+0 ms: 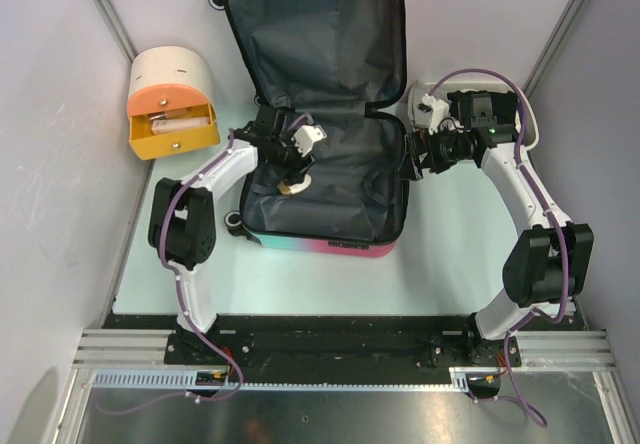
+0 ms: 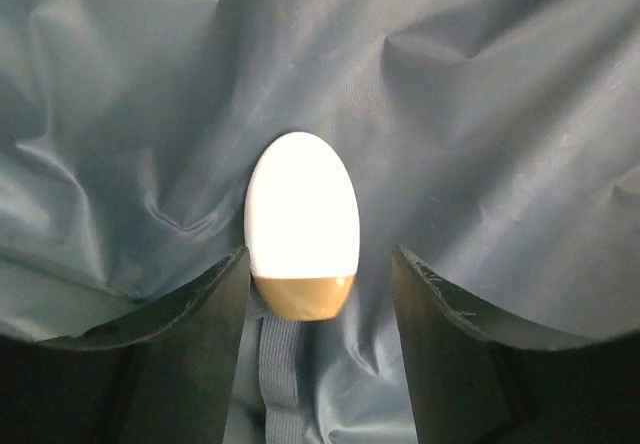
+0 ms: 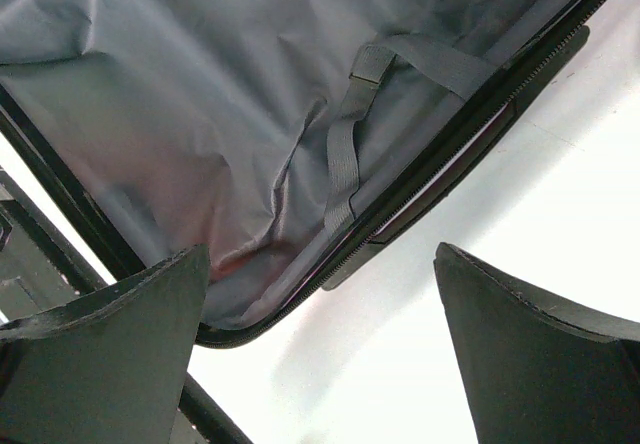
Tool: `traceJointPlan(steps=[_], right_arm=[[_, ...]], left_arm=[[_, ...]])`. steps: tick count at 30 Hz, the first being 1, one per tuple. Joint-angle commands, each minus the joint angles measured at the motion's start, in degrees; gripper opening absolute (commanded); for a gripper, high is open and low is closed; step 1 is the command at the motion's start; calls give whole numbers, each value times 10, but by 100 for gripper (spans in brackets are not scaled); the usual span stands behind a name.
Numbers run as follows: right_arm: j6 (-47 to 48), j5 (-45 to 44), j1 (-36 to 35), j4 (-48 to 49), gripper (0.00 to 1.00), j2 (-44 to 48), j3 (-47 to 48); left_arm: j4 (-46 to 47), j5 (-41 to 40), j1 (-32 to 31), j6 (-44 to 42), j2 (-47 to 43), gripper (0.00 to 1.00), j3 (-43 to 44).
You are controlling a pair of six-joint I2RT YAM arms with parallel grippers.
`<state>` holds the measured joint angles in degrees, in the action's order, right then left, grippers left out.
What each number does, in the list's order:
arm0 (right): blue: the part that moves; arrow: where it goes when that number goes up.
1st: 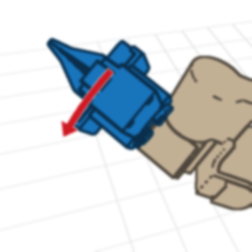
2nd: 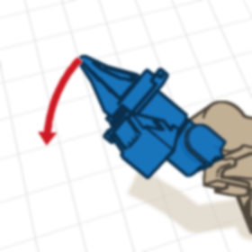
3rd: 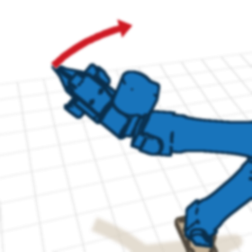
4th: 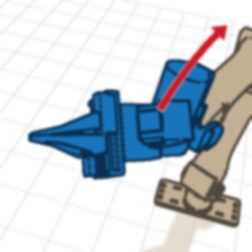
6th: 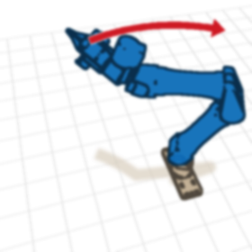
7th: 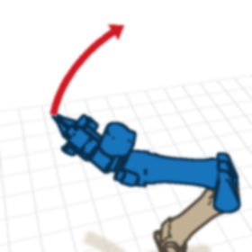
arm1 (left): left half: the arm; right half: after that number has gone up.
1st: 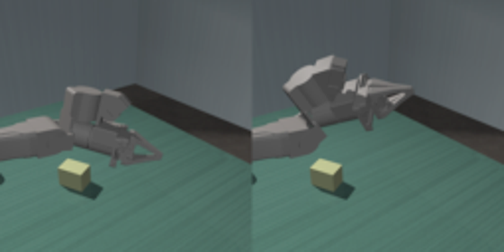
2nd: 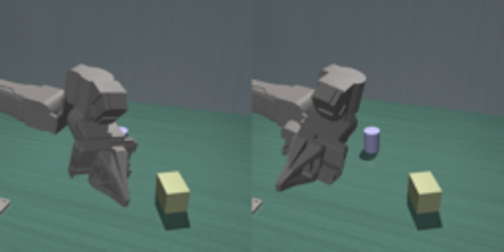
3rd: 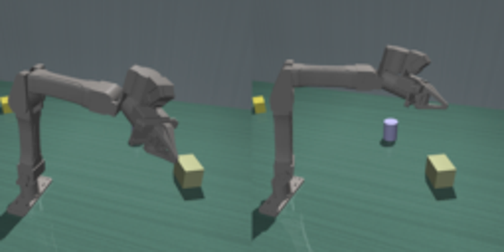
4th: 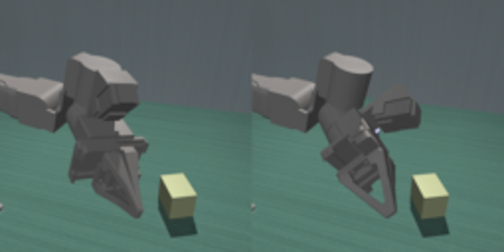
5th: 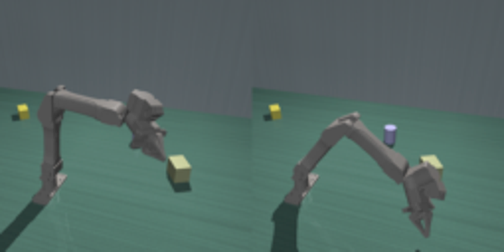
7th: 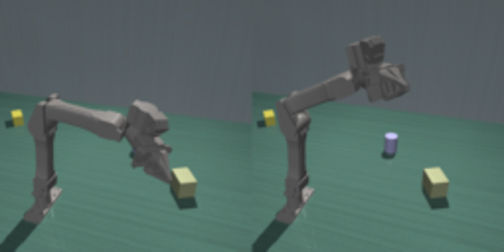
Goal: Open, take out, and arrange the luggage
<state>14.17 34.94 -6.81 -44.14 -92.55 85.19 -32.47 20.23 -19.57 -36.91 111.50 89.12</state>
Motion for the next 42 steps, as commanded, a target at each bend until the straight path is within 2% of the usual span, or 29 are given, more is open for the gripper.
traceJointPlan(steps=[1, 5, 7, 12, 15, 20, 30, 32, 37, 42], right_arm=[[2, 10, -2, 12, 100, 10, 14], [1, 10, -2, 13, 100, 9, 14], [1, 12, -3, 14, 100, 7, 14], [-3, 13, -4, 17, 100, 5, 14], [-3, 13, -7, 18, 100, 5, 14], [-3, 10, -8, 17, 100, 6, 15], [-1, 3, -8, 13, 100, 8, 14], [1, 0, -7, 11, 100, 9, 15], [0, -6, -6, 11, 100, 14, 10], [-2, -5, -11, 12, 100, 4, 17]], left_arm=[[7, 55, 37, 123, -37, 63, 72], [7, 98, 124, 223, -84, 63, 120], [11, 96, 154, 273, -95, 63, 142], [21, 70, 287, 433, -87, 63, 199], [28, -8, 323, 465, -80, 64, 221], [30, -7, 382, 511, -42, 61, 256], [30, -22, 408, 492, 41, 52, 307], [29, -10, 412, 482, 46, 47, 304], [42, 10, 418, 479, 27, 48, 255], [59, 27, 419, 496, 52, 47, 283]])
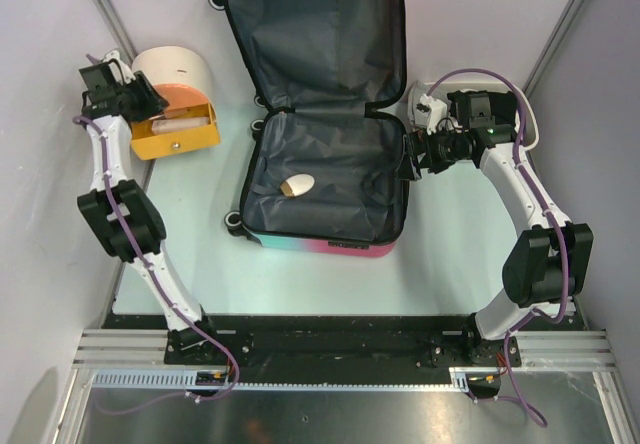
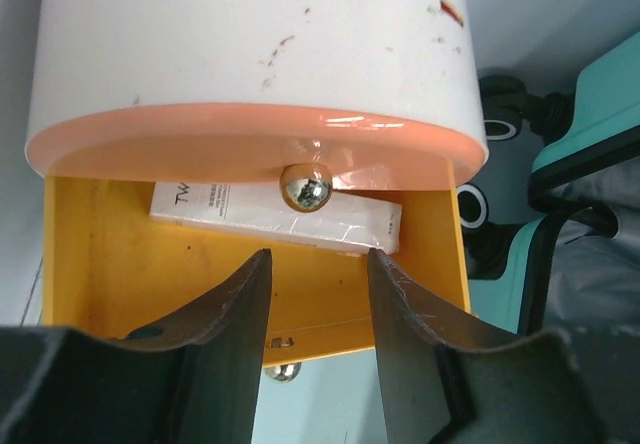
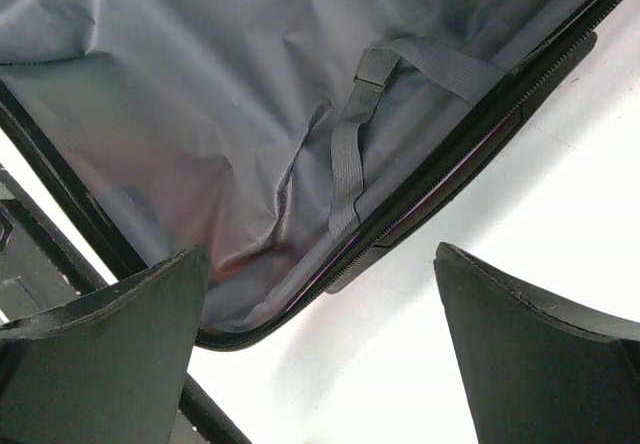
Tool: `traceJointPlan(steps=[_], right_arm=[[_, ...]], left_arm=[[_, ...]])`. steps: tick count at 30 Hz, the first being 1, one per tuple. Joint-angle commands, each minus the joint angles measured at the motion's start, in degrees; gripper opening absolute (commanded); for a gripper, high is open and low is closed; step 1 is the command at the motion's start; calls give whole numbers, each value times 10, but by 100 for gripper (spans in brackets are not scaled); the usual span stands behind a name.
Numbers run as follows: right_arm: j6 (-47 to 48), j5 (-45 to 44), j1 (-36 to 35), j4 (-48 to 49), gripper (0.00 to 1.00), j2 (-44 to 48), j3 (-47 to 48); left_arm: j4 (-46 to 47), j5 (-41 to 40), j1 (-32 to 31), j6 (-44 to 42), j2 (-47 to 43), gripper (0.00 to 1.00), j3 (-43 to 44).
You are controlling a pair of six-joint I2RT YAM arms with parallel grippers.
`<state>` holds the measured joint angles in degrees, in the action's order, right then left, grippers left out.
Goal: Open, take out, and arrange the luggage
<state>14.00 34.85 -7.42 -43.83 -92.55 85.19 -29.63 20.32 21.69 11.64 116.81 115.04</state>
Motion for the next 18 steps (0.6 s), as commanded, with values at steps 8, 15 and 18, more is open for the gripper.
traceJointPlan(steps=[8, 15, 18], right_arm=[[6, -18, -10, 2, 100, -4, 32], [7, -23, -9, 1, 100, -3, 32], [7, -23, -9, -2, 100, -5, 34]], left_arm=[[35, 25, -2, 22, 54, 45, 69], [36, 28, -2, 24, 68, 39, 75], [37, 31, -2, 24, 67, 28, 74]])
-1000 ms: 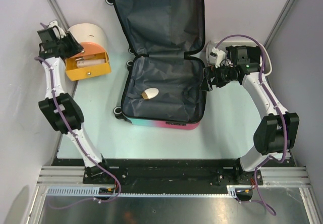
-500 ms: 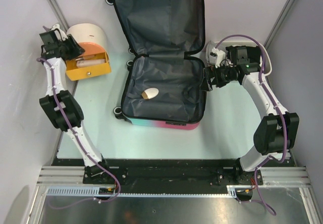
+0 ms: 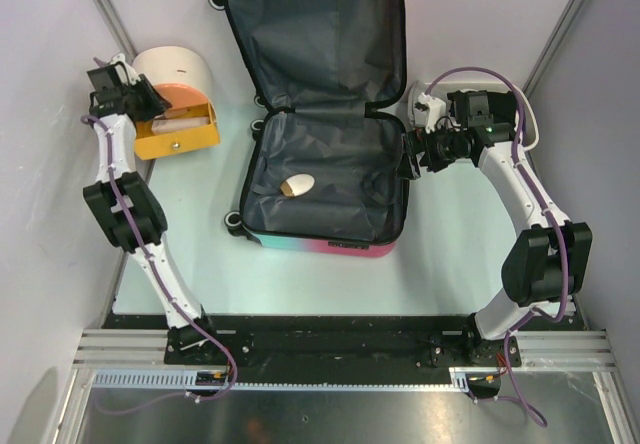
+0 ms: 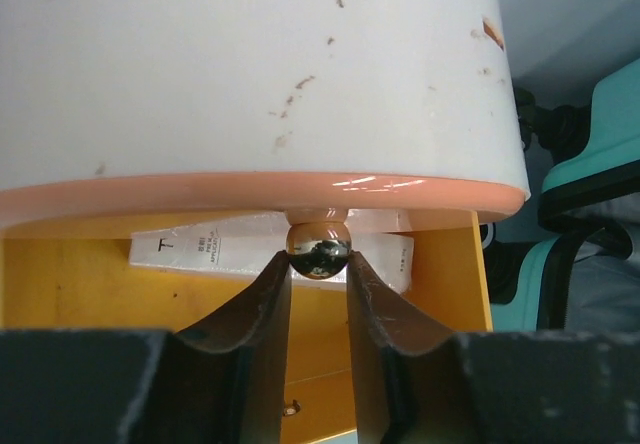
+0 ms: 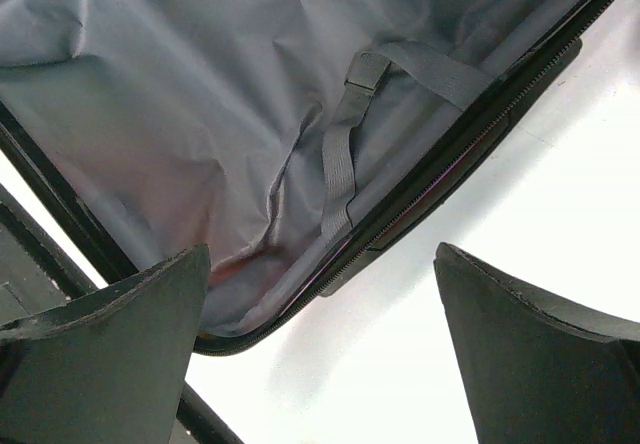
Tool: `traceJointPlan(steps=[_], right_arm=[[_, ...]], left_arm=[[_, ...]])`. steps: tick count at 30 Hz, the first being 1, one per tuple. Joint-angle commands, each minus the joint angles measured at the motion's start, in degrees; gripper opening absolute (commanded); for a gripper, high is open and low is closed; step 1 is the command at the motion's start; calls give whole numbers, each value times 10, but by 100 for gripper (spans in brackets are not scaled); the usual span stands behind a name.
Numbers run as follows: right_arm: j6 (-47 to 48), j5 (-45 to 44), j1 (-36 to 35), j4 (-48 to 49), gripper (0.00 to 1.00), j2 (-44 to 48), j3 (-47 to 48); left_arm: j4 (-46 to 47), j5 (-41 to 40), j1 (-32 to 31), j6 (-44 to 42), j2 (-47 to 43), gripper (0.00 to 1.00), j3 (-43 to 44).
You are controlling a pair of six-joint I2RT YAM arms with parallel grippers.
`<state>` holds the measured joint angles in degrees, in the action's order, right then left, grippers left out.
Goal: Open, take out, and arrange the luggage
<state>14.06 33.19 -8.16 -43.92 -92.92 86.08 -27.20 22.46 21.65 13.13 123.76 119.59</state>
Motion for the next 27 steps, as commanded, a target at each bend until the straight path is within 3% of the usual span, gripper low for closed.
traceJointPlan(steps=[1, 9, 17, 19, 21, 23, 27], right_arm=[[6, -7, -1, 0, 100, -2, 25], [7, -6, -2, 0, 100, -5, 28], [5, 2, -2, 6, 100, -4, 22], [3, 6, -3, 9, 100, -6, 21], [2, 8, -4, 9, 100, -7, 20], [3, 10, -6, 9, 99, -10, 22], [3, 10, -6, 8, 100, -11, 25]], left_arm=[[14, 12, -1, 9, -5, 26, 28], [22, 15, -1, 11, -62, 2, -46], [68, 18, -2, 13, -183, 0, -200], [80, 8, -2, 10, -198, 11, -226], [90, 6, -1, 11, -203, 35, -231], [91, 5, -1, 21, -187, 41, -220], [92, 7, -3, 41, -141, 43, -152]])
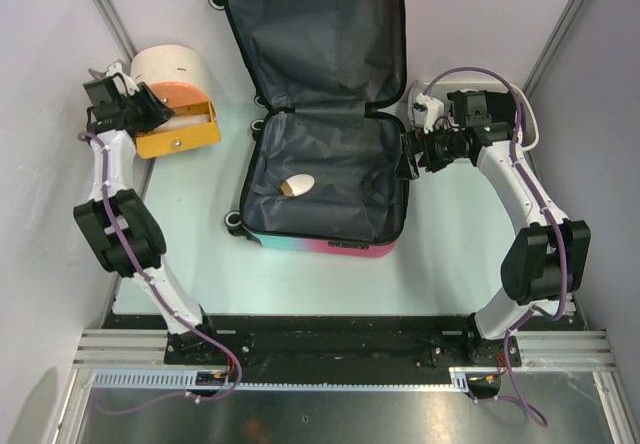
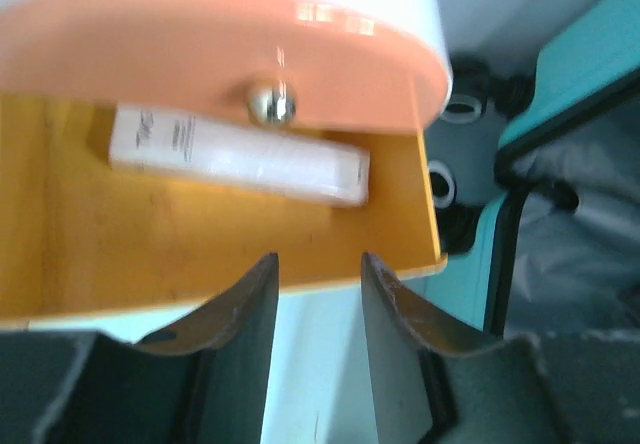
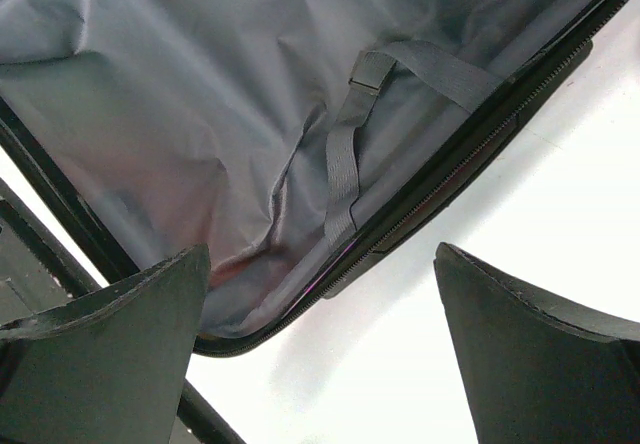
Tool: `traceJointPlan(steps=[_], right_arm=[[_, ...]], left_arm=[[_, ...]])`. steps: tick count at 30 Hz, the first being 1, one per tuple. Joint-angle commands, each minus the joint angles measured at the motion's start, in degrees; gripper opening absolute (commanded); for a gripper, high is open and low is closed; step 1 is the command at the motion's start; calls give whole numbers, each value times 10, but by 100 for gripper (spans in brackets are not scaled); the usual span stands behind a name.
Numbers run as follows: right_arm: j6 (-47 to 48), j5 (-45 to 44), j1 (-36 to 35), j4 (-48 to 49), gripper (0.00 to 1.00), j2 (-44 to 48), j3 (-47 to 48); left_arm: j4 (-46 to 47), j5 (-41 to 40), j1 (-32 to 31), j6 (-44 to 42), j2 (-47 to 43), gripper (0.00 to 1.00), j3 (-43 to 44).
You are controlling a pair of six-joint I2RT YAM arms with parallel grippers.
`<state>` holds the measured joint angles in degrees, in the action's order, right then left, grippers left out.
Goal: Open, take out, and arrange the luggage
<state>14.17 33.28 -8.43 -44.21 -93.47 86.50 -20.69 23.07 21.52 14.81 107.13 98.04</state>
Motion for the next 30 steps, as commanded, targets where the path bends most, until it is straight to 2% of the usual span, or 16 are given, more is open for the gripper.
traceJointPlan(steps=[1, 11, 30], right_arm=[[4, 8, -4, 10, 100, -5, 22], [4, -5, 1, 9, 100, 13, 11], [5, -18, 0, 10, 100, 17, 12]], left_arm=[[28, -3, -2, 27, 34, 43, 76], [27, -9, -3, 38, 113, 43, 167], [27, -14, -4, 32, 150, 40, 212]])
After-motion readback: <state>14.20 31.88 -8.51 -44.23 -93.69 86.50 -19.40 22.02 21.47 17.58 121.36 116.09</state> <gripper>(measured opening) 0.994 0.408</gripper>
